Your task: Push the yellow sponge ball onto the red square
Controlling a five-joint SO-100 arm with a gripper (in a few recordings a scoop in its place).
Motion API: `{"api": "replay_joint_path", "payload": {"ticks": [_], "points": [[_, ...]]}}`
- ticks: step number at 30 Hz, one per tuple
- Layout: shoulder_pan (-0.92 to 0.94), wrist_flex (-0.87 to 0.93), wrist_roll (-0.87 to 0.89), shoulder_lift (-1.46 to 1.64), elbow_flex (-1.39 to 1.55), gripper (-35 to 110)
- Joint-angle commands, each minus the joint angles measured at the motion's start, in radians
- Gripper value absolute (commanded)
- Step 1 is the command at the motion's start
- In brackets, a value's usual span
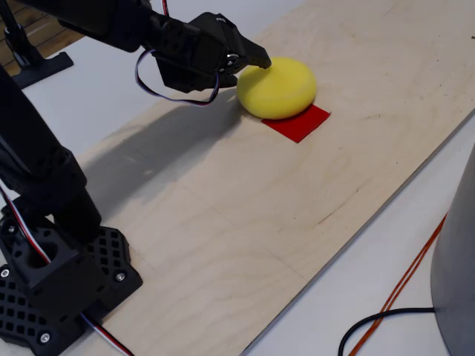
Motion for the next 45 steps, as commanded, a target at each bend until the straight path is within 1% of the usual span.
{"api": "replay_joint_path", "payload": {"ticks": [1,45], "points": [[0.034,-0.003,0.008,0.058,0.017,21],[0.149,-0.003,-0.028,0.133,0.072,20]]}}
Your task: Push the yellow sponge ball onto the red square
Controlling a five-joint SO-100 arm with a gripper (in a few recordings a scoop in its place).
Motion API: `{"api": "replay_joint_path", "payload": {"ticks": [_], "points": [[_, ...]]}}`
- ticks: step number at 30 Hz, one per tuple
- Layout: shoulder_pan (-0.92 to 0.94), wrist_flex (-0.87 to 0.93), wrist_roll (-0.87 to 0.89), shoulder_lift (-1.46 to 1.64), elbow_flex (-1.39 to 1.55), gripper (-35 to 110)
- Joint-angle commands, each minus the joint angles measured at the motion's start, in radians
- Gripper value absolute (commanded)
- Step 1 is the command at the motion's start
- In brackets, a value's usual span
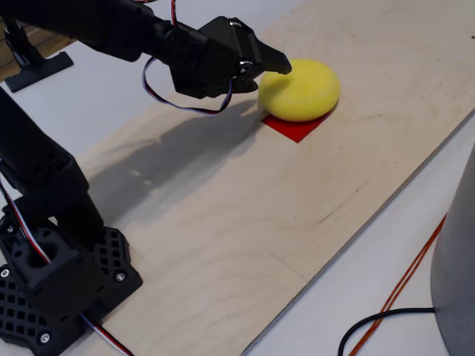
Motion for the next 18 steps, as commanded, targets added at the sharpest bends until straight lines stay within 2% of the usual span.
{"api": "replay_joint_path", "payload": {"ticks": [1,18], "points": [[0.031,-0.003,0.003,0.044,0.003,20],[0.063,-0.003,-0.017,0.052,0.003,20]]}}
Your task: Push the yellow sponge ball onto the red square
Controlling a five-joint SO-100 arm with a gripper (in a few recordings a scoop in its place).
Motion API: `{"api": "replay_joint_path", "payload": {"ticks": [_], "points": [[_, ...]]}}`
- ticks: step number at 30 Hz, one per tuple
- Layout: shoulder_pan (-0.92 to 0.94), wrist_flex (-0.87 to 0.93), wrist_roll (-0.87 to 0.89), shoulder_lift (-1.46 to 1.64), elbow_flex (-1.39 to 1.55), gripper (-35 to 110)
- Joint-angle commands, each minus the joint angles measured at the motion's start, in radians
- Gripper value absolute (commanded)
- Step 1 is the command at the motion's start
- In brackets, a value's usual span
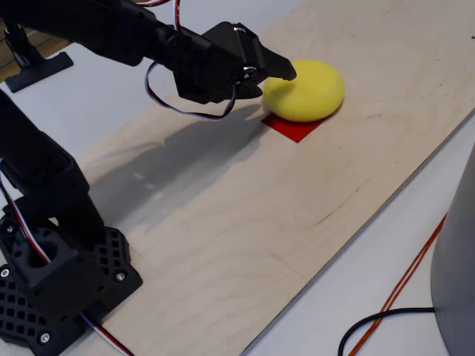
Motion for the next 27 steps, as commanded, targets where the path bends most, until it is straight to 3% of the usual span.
{"api": "replay_joint_path", "payload": {"ticks": [1,20,27], "points": [[0.029,-0.003,0.0,0.052,0.002,20],[0.008,0.002,0.018,0.276,0.152,20],[0.011,0.072,-0.081,0.397,0.11,20]]}}
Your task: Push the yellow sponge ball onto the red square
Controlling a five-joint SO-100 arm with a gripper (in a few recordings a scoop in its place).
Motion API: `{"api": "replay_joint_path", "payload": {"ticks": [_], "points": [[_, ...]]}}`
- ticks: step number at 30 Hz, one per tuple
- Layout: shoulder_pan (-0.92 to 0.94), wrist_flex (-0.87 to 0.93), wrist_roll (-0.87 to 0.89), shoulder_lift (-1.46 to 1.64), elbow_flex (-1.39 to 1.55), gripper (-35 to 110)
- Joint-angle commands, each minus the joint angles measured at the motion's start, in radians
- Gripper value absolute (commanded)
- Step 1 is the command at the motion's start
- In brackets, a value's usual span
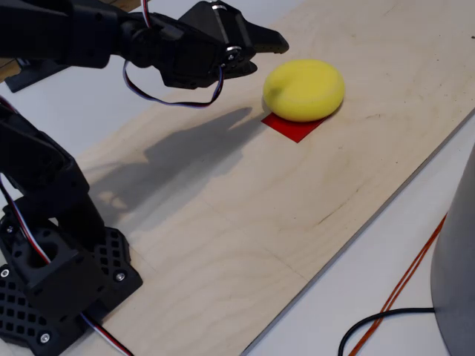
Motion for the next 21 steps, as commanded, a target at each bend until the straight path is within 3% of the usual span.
{"api": "replay_joint_path", "payload": {"ticks": [1,13,21], "points": [[0.014,0.026,-0.046,0.06,-0.04,20],[0.089,0.046,-0.296,-0.037,-0.278,19],[0.141,0.046,-0.328,-0.267,-0.482,20]]}}
